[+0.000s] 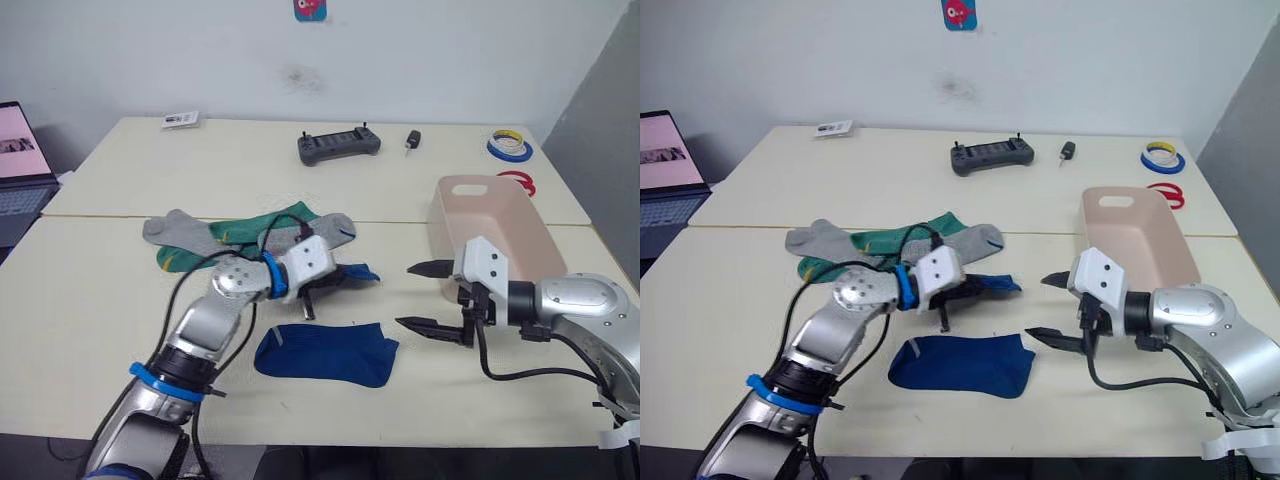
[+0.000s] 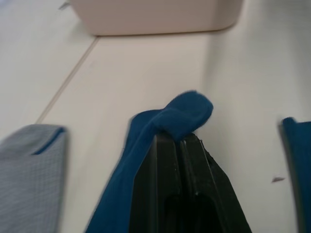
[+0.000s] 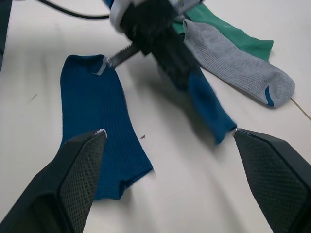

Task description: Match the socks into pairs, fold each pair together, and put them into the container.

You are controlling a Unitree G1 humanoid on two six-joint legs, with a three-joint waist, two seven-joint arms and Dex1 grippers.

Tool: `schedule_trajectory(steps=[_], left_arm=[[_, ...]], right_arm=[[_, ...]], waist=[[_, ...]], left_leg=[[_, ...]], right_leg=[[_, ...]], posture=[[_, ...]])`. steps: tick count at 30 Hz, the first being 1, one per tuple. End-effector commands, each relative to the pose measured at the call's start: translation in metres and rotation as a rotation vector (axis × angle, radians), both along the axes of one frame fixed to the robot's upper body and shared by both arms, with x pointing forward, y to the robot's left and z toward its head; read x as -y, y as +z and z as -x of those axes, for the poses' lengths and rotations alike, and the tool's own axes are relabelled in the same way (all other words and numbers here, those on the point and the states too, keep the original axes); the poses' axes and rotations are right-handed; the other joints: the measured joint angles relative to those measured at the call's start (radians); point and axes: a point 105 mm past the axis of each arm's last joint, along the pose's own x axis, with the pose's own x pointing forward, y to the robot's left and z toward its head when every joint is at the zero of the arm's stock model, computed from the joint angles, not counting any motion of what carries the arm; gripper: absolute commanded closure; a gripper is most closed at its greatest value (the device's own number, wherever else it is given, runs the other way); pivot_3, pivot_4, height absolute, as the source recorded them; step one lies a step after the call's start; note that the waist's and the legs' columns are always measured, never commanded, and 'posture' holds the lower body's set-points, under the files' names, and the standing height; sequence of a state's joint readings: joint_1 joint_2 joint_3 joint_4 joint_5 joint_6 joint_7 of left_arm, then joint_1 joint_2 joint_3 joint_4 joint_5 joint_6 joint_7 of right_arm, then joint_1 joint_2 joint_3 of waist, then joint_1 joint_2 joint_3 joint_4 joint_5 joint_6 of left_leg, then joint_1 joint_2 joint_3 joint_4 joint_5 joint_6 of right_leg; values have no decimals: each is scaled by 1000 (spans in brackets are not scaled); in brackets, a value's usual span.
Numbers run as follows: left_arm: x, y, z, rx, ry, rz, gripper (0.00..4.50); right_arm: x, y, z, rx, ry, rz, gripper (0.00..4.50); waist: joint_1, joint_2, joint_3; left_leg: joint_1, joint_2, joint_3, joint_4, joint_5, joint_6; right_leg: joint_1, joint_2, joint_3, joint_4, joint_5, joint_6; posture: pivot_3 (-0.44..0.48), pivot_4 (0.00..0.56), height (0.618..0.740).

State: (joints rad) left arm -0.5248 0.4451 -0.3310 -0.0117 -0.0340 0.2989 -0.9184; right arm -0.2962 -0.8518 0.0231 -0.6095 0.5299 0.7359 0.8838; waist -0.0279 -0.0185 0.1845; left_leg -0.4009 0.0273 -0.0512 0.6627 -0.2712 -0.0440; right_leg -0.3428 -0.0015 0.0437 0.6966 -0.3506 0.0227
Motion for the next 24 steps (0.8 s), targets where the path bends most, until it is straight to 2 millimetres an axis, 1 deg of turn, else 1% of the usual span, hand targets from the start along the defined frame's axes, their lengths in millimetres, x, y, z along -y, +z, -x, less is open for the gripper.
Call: schedule_trajectory(steps=[1,4,8,10,11,14,16,18,20,22,23,24], left_arm=[[13,3,5,-33,-23,33,4465],[13,4,5,-65,2,56,3893],[5,20,13,-32,-15,59,2610],[-4,33,18,-25,-2,87,1882],[-8,39,20,-25,11,104,1623],[-35,58,21,-64,115,194,647],[-58,70,19,-178,208,339,14],[-90,71,14,-242,328,411,14],[-120,66,14,-314,432,463,14],[-141,56,16,-374,521,503,14],[-149,50,16,-392,571,514,14],[-153,40,17,-423,617,519,14]], right_arm=[[3,9,1,53,-7,7,0],[5,9,1,54,-14,14,0],[6,8,2,53,-15,18,0],[6,8,2,54,-13,17,0],[5,9,2,55,-11,16,0],[2,12,2,64,3,0,0],[0,14,2,69,9,-8,0],[-2,14,1,70,17,-15,0],[-4,14,2,68,28,-19,0],[-6,13,2,66,38,-22,0],[-7,13,2,65,41,-23,0],[-8,13,2,64,44,-25,0]], waist=[[0,0,0],[-1,0,0],[-1,0,0],[-1,0,0],[-1,0,0],[-1,0,0],[-2,0,0],[-2,0,0],[-4,0,0],[-4,0,0],[-3,0,0],[-2,0,0]], left_leg=[[0,0,0,0,0,0],[0,0,0,0,0,0],[0,0,0,0,0,0],[0,1,0,0,0,0],[0,1,0,0,0,0],[1,1,0,0,0,0],[1,1,-1,0,0,0],[1,1,-1,0,0,-1],[1,1,-2,0,0,-1],[1,1,-2,-1,0,-1],[1,1,-2,0,0,-1],[1,1,-1,0,0,-1]], right_leg=[[0,0,0,0,0,0],[0,0,0,0,0,0],[0,0,0,0,0,0],[0,0,0,0,0,0],[0,0,0,0,0,0],[1,0,0,0,0,0],[0,0,0,0,0,0],[0,0,0,0,0,0],[0,0,-1,0,0,0],[0,0,0,0,0,0],[0,0,0,0,0,0],[0,-1,0,-1,0,0]], posture=[[0,150,740],[0,150,740],[0,150,740],[0,150,740],[0,150,740],[0,150,740],[0,150,740],[0,150,740],[0,150,740],[0,150,740],[0,150,740],[0,150,740]])
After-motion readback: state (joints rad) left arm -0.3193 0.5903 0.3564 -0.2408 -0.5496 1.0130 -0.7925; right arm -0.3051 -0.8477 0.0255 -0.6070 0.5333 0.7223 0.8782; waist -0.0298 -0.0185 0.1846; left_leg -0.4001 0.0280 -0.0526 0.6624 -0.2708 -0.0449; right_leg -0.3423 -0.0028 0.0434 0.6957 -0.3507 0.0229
